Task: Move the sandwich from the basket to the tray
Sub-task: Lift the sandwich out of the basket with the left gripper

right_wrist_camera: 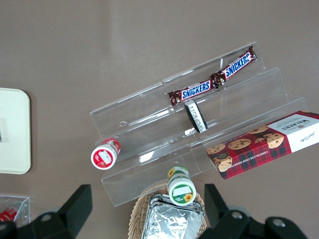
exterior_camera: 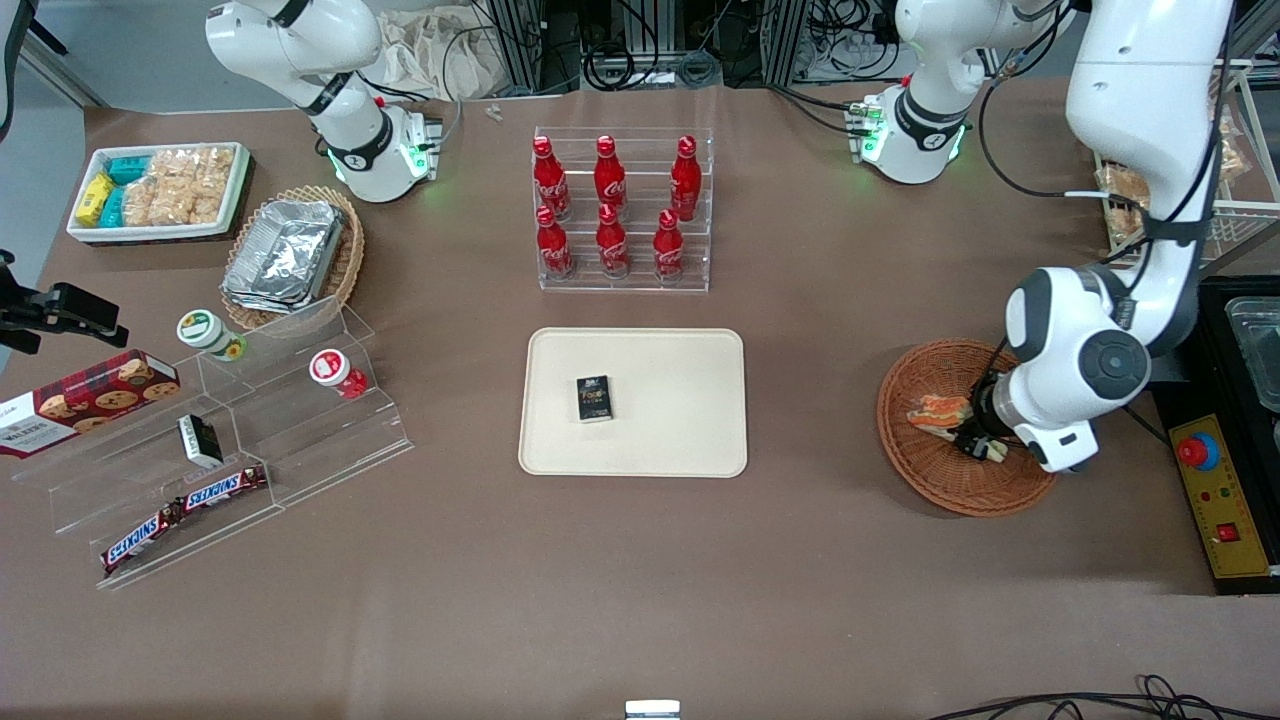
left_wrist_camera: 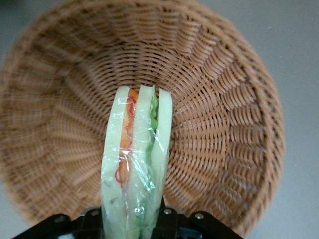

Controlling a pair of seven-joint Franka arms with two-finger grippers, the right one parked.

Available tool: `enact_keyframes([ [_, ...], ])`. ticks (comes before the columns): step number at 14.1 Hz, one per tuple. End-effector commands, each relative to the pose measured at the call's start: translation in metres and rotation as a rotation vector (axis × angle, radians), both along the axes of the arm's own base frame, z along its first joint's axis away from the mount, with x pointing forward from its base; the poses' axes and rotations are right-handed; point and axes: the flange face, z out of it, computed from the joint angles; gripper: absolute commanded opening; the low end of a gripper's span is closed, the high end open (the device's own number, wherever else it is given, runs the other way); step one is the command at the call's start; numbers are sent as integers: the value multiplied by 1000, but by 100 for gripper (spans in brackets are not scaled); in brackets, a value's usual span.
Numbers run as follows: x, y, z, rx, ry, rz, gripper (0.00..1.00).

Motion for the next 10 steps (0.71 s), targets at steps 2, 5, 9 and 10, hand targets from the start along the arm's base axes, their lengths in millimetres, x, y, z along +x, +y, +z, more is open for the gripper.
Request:
enact_keyframes([
  [2,29,-32,110,-23,75,-114,0],
  [5,34,-89,184,-62,72,-228,0],
  [9,15,-184,218,-177,21,-805,0],
  [10,8,-204,219,-200,15,-898,0],
])
